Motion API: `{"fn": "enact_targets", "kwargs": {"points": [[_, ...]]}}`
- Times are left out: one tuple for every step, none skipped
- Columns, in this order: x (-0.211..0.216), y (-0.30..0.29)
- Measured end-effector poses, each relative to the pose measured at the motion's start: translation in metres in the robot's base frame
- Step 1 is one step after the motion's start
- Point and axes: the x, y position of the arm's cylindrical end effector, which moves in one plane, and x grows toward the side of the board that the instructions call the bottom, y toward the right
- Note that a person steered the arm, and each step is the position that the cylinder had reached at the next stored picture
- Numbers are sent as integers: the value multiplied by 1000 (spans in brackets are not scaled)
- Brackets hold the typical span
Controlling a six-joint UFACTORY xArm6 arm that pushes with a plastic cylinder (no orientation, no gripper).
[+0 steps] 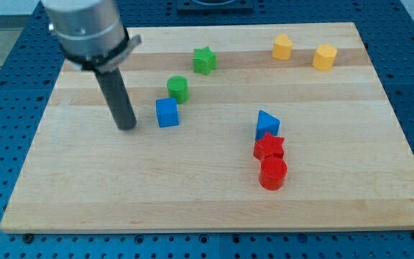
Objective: Slide the blue cube to the bottom right of the green circle
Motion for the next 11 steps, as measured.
{"fn": "enact_targets", "kwargs": {"points": [[-19,46],[-15,76],[-9,37],[12,38],[12,39],[-20,61],[-20,70],[-20,69],[-20,63],[-9,54],[20,35]]}}
